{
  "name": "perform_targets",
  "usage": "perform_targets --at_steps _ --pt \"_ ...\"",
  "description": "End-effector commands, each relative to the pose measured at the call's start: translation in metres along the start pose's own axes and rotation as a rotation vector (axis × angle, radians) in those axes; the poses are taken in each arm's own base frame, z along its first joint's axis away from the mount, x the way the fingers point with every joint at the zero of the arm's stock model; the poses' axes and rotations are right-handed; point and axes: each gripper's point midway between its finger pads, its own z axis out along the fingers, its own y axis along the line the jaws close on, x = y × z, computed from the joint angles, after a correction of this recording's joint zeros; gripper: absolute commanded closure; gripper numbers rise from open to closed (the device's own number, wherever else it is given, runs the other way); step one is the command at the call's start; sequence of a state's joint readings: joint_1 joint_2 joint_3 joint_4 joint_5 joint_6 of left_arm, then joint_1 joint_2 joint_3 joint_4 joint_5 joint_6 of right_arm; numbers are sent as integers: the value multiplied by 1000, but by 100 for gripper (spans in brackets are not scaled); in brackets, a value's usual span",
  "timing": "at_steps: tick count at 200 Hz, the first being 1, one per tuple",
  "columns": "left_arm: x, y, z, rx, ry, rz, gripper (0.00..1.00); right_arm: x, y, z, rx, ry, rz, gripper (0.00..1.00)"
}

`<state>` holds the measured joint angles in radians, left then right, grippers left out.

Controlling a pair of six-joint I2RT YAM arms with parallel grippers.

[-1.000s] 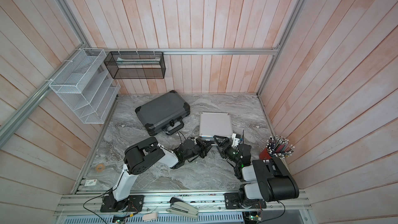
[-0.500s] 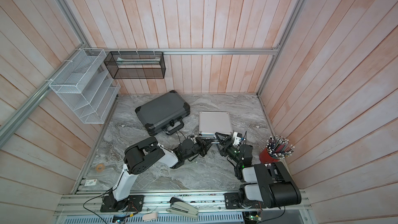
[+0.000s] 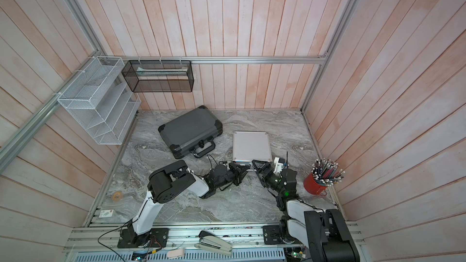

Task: Open the poker set cases
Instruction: Open the fastener on the poker set case, then place the poker set case at the center of the board.

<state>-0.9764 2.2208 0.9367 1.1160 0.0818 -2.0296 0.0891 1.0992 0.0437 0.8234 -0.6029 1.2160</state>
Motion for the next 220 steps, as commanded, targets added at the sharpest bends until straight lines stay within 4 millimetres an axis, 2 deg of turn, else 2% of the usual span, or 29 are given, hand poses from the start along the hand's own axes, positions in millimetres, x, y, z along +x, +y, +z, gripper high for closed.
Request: perform_targets --at_steps 1,102,182,220 --pt "3 -19 -6 86 21 -8 100 -1 -20 -6 89 -4 -51 2" --pt "-4 20 -15 -41 8 54 99 -3 -45 -18 200 -12 -134 2" --pt "-9 43 -21 -117 -7 84 82 -11 -40 -17 207 -22 -193 2" --pt "-12 50 -25 -138 -14 94 69 -13 -40 -16 213 -24 -199 2"
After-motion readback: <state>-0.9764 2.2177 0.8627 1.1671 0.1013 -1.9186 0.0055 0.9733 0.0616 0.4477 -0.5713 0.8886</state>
